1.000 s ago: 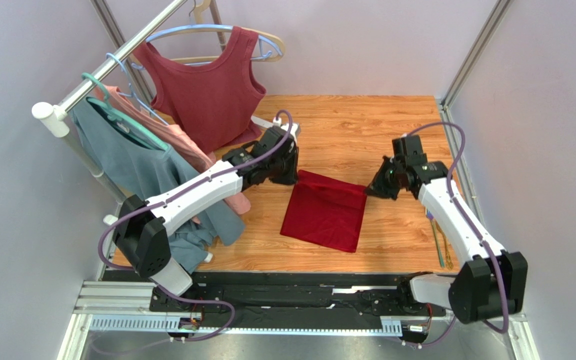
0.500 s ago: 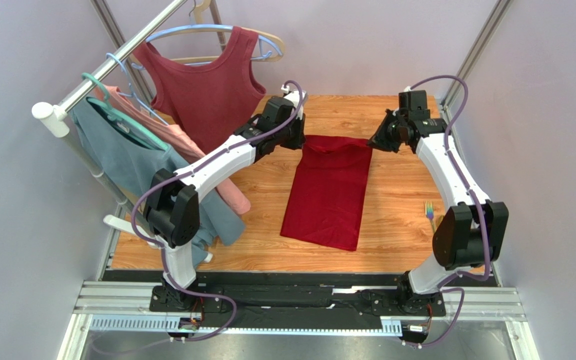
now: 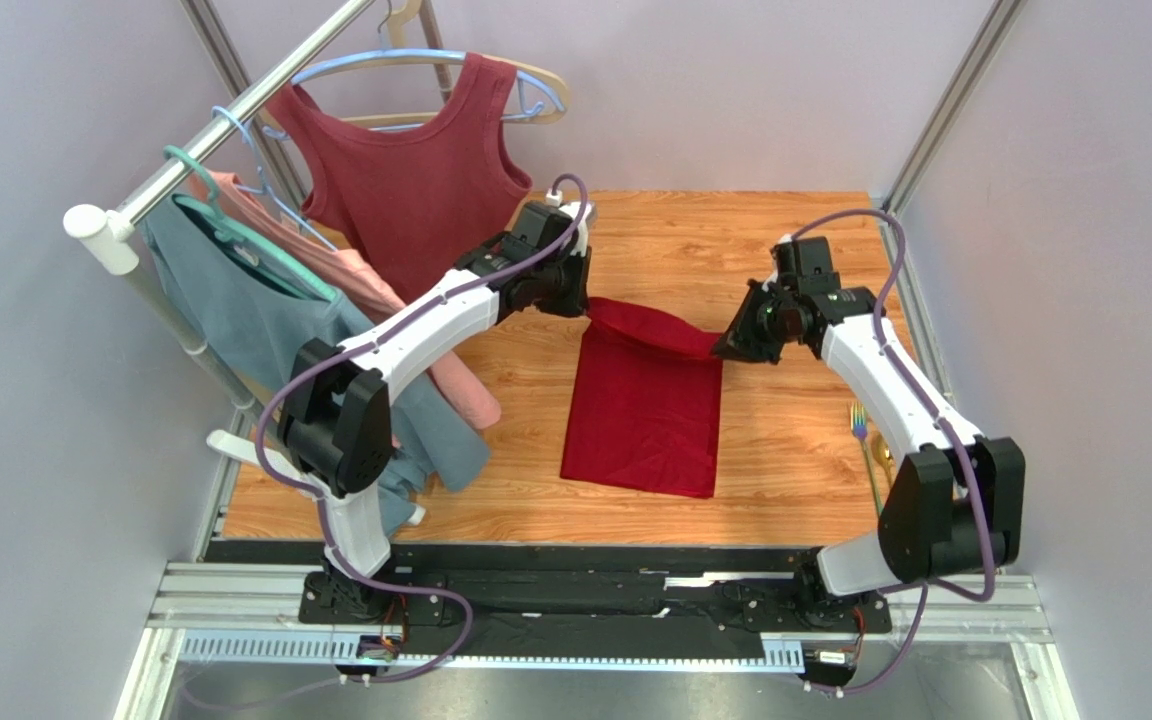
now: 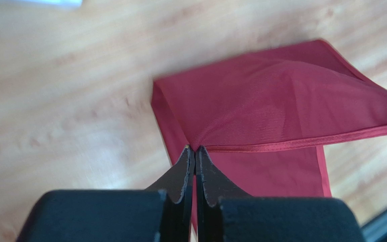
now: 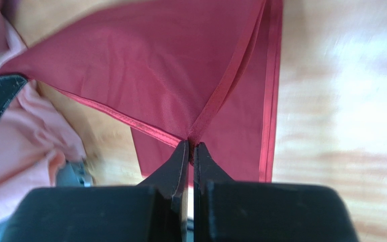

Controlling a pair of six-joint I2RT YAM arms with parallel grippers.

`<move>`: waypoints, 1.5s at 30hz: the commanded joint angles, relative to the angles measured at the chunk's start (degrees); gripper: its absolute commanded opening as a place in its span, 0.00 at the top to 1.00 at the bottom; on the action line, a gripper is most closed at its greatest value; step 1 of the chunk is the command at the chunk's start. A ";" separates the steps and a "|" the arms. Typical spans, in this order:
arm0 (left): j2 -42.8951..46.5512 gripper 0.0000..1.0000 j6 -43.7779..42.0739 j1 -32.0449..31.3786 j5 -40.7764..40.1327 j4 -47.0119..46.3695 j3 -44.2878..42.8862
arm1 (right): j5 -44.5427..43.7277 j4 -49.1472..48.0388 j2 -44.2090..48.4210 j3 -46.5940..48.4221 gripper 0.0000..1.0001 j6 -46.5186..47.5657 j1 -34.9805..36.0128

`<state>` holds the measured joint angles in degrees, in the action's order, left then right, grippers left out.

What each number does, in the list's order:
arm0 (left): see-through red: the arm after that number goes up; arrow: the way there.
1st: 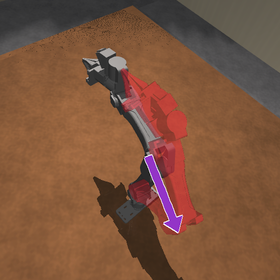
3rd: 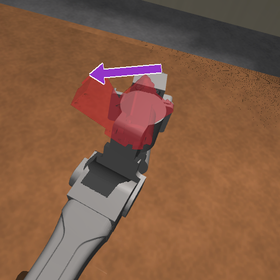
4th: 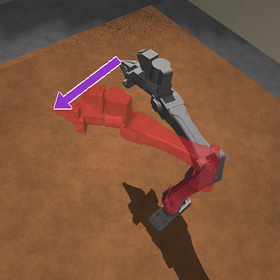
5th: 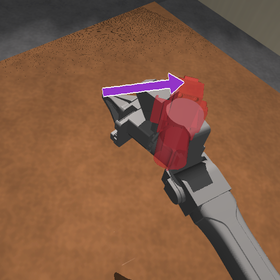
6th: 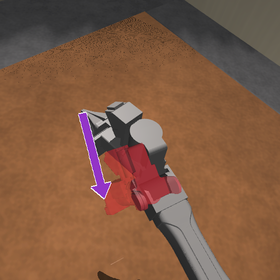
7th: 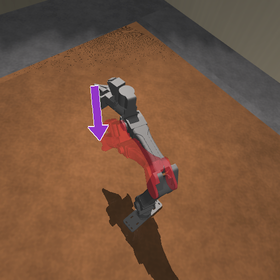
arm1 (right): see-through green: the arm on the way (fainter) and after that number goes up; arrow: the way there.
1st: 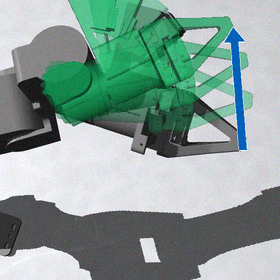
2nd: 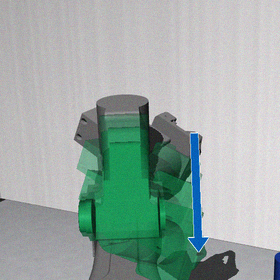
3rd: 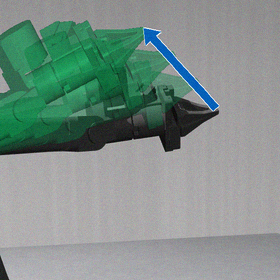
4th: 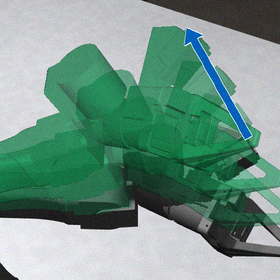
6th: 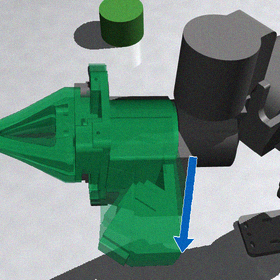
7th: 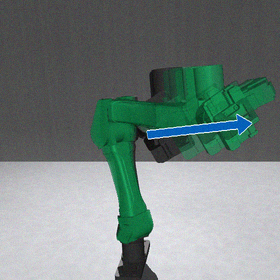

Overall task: Fold the napkin into a case and place the utensils inside
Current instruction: Fold the rectangle-folded napkin at the center of the board.

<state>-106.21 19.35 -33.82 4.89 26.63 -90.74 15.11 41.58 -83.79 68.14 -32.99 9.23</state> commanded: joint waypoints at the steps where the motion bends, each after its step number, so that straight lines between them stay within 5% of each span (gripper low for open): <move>1: 9.07 1.00 5.60 0.25 6.09 5.01 8.08 | 1.50 -0.19 6.52 -5.29 1.00 -2.33 2.36; 9: 17.35 1.00 12.98 -2.03 15.06 -0.17 26.39 | -0.08 -1.68 12.42 -19.60 1.00 -3.39 4.39; 17: 19.55 1.00 16.77 -7.40 13.49 -3.51 36.68 | 0.36 -3.26 13.92 -27.27 1.00 -3.75 4.83; 30: 18.15 1.00 17.47 -8.71 17.35 -4.92 40.20 | 0.62 -6.00 10.93 -32.72 1.00 -3.66 5.00; 45: 18.50 1.00 18.53 -9.42 16.21 -5.28 41.25 | 2.64 -0.81 18.56 -35.62 1.00 -6.56 5.88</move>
<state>-88.14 37.23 -43.09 21.52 22.22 -50.28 17.10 38.76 -67.64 33.32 -38.06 14.50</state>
